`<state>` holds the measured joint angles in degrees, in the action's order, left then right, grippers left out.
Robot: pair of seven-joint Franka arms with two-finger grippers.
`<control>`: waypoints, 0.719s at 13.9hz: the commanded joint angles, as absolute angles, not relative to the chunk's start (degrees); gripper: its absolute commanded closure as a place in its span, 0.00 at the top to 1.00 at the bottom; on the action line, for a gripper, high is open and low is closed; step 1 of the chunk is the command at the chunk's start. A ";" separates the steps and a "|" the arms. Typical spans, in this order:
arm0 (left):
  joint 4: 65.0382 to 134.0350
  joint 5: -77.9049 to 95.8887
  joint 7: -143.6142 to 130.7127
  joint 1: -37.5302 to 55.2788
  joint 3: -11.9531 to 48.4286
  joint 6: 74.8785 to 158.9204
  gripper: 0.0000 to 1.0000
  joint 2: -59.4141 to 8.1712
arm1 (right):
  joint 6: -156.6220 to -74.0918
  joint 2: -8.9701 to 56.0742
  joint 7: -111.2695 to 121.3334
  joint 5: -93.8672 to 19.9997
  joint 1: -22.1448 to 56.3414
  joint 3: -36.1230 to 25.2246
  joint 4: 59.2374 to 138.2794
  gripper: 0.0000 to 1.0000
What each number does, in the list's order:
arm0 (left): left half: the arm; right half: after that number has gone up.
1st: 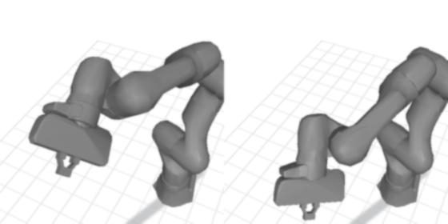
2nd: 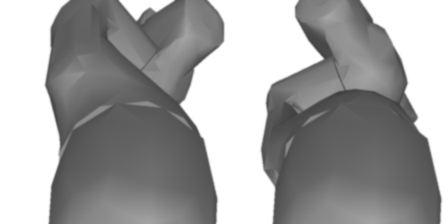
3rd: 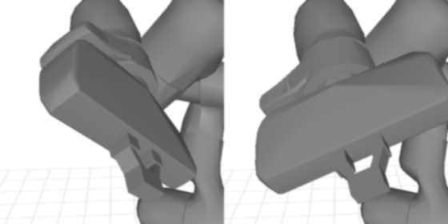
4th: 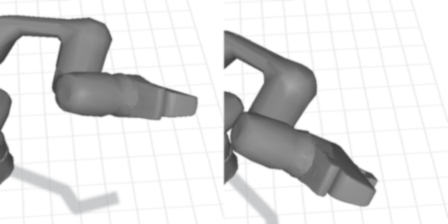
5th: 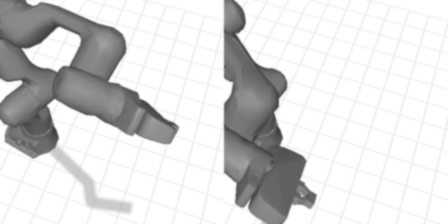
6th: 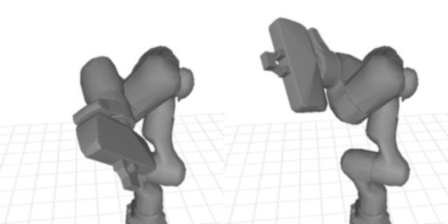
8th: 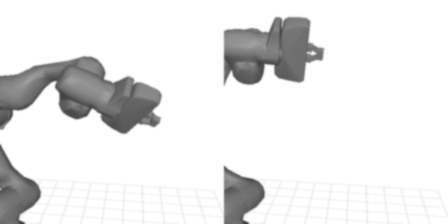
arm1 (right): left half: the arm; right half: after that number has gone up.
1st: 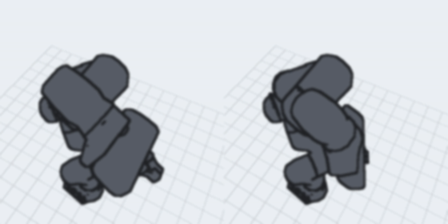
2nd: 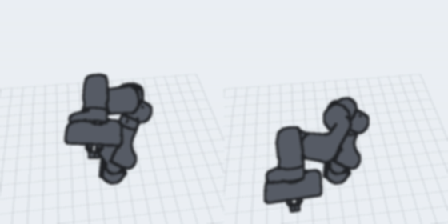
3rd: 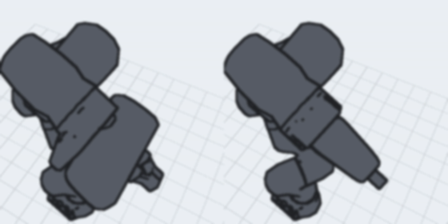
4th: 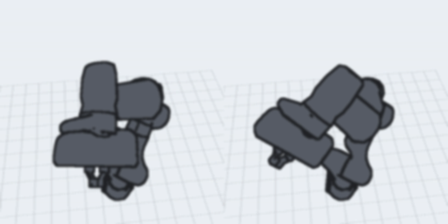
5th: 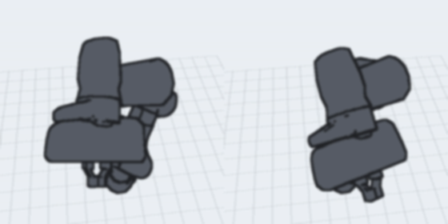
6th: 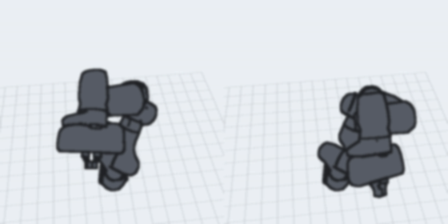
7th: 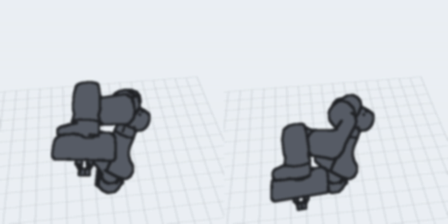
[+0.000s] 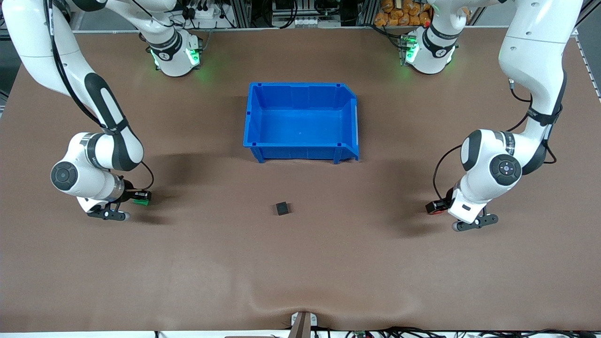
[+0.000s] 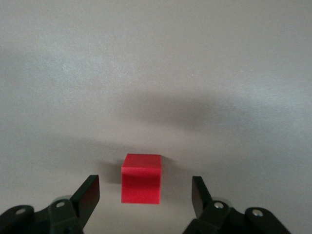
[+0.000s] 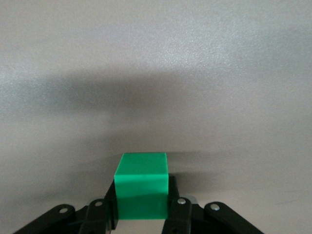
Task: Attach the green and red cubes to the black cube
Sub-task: 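Carry the green cube toward the black cube while the left gripper grasps the red cube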
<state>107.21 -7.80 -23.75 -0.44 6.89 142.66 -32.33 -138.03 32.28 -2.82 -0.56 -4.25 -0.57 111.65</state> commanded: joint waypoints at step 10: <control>104.94 -9.41 -26.01 -0.44 6.59 144.76 0.16 -35.95 | -136.67 28.66 8.41 0.88 -4.22 -0.09 111.53 0.00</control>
<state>106.23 -7.84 -23.91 -0.43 6.51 144.31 -35.06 -138.05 31.43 4.96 -0.06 -4.15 -0.38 111.17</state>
